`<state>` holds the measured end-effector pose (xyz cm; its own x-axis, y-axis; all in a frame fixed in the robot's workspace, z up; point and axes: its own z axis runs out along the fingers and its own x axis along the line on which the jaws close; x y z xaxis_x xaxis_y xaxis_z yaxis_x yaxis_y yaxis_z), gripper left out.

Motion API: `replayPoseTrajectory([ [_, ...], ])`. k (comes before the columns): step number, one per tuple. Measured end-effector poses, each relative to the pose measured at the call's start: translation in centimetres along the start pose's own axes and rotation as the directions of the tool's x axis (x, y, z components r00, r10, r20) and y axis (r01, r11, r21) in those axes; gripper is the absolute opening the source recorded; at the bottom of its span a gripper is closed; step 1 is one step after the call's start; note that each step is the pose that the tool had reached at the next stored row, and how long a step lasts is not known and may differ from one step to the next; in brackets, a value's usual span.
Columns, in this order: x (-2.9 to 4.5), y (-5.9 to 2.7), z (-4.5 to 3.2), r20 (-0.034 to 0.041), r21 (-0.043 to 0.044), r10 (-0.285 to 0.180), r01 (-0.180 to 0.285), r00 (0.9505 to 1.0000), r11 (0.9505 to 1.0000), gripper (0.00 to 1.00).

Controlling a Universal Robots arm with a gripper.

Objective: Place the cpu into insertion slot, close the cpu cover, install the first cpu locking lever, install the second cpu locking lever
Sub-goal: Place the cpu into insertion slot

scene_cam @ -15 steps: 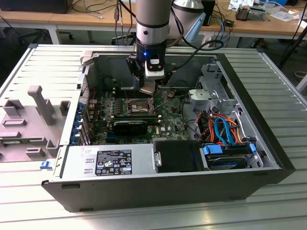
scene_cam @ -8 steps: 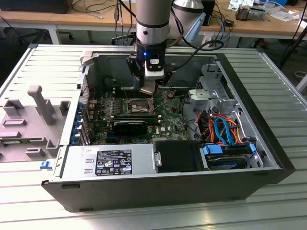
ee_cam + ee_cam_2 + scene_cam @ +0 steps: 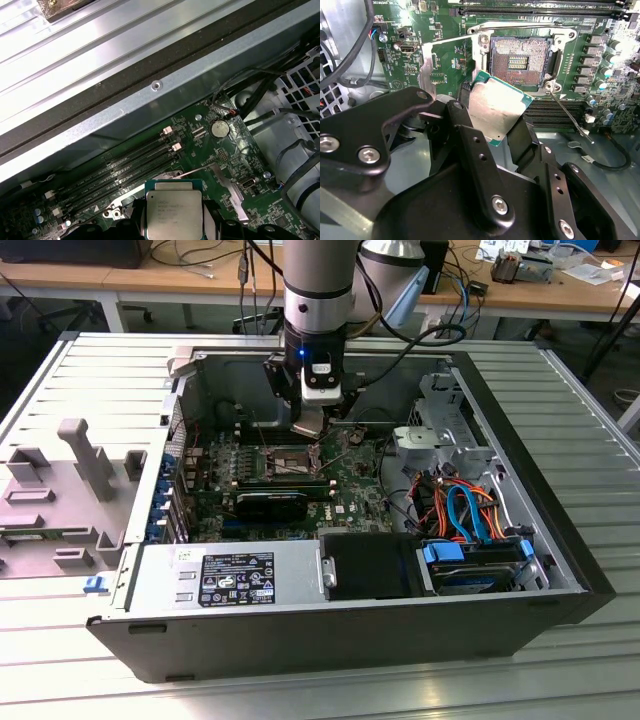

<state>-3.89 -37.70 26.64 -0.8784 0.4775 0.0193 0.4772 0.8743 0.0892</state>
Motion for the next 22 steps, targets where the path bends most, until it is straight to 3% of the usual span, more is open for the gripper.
replayPoseTrajectory([
  [22,0.00,0.00,0.04,0.0029,-0.0006,0.032,-0.032,0.9995,0.9995,0.54],
])
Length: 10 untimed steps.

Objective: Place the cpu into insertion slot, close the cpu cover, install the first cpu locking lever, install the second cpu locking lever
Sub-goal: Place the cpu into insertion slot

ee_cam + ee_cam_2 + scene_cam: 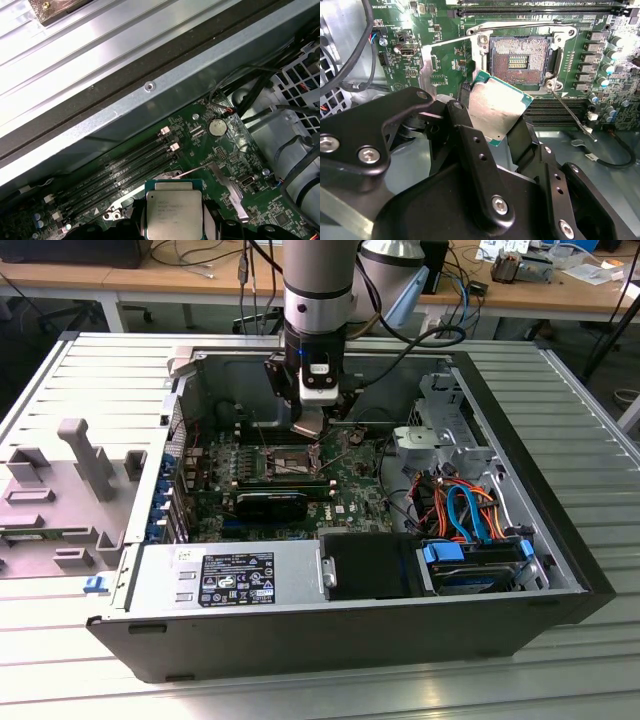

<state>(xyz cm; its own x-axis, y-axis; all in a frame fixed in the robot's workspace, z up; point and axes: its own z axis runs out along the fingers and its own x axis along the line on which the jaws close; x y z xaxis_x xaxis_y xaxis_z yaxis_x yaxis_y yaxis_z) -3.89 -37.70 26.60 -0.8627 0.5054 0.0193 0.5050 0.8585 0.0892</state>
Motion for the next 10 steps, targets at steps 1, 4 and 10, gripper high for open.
replayPoseTrajectory([
  [1,0.00,0.00,0.00,0.0002,0.0000,0.002,-0.002,1.0000,1.0000,0.54],
  [4,0.00,0.00,0.01,0.0006,-0.0002,0.006,-0.006,1.0000,1.0000,0.54],
  [10,0.00,0.00,0.02,0.0014,-0.0004,0.016,-0.016,0.9999,0.9999,0.54],
])
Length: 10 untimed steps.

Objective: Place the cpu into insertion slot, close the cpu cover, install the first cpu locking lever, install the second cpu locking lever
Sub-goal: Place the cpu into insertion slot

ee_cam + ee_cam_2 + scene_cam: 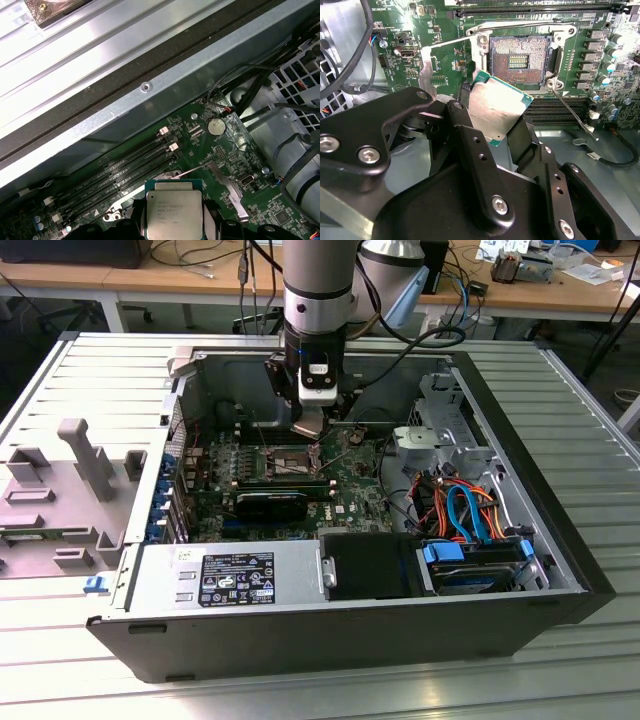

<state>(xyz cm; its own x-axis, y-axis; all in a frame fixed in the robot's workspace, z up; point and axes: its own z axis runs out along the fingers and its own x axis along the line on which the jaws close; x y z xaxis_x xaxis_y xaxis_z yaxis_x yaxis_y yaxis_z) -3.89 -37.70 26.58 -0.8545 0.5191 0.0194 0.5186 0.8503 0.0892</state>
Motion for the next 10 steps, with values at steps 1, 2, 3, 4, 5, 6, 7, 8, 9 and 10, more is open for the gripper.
replayPoseTrajectory([
  [1,0.00,0.00,0.00,0.0002,0.0000,0.002,-0.002,1.0000,1.0000,0.54],
  [2,0.00,0.00,0.00,0.0003,0.0000,0.003,-0.003,1.0000,1.0000,0.54],
  [3,0.00,0.00,0.00,0.0004,0.0000,0.004,-0.004,1.0000,1.0000,0.54],
  [4,0.00,0.00,0.01,0.0005,-0.0001,0.005,-0.005,1.0000,1.0000,0.54],
  [5,0.00,0.00,0.01,0.0006,-0.0001,0.006,-0.006,1.0000,1.0000,0.54],
  [6,0.00,0.00,0.01,0.0007,-0.0001,0.007,-0.007,1.0000,1.0000,0.54],
  [7,0.00,0.00,0.01,0.0008,-0.0001,0.009,-0.009,1.0000,1.0000,0.54],
  [8,0.00,0.00,0.01,0.0010,-0.0002,0.011,-0.011,0.9999,0.9999,0.54],
  [9,0.00,0.00,0.01,0.0012,-0.0002,0.013,-0.013,0.9999,0.9999,0.54],
  [10,0.00,0.00,0.02,0.0014,-0.0002,0.015,-0.015,0.9999,0.9999,0.54],
])
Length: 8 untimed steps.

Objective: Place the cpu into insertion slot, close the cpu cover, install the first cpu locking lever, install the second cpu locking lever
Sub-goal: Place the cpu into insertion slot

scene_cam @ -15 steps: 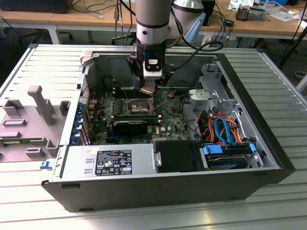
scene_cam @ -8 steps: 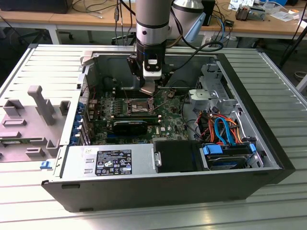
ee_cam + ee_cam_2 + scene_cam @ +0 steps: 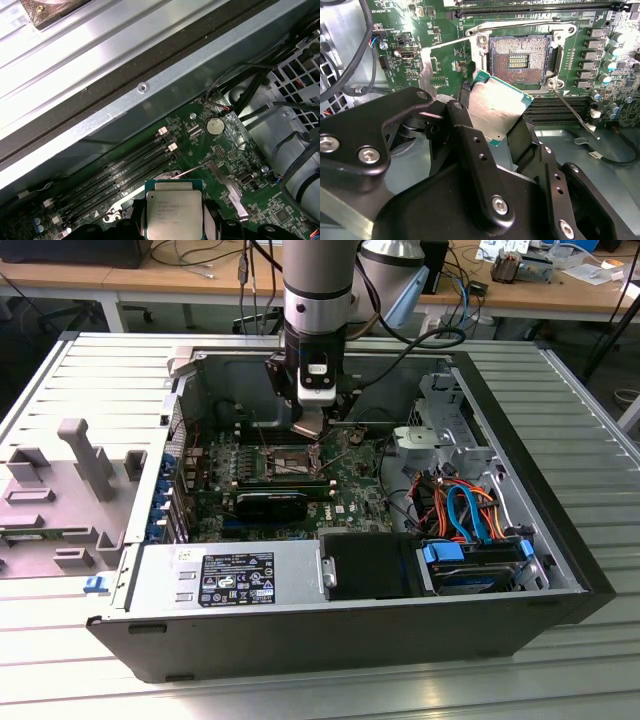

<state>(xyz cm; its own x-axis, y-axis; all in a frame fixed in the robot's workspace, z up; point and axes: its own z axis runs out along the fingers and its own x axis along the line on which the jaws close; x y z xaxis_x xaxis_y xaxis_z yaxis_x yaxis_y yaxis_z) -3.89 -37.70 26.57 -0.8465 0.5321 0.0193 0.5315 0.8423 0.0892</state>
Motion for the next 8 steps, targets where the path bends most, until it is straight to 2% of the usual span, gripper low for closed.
replayPoseTrajectory([
  [8,0.00,0.00,0.01,0.0009,-0.0002,0.010,-0.010,1.0000,1.0000,0.54],
])
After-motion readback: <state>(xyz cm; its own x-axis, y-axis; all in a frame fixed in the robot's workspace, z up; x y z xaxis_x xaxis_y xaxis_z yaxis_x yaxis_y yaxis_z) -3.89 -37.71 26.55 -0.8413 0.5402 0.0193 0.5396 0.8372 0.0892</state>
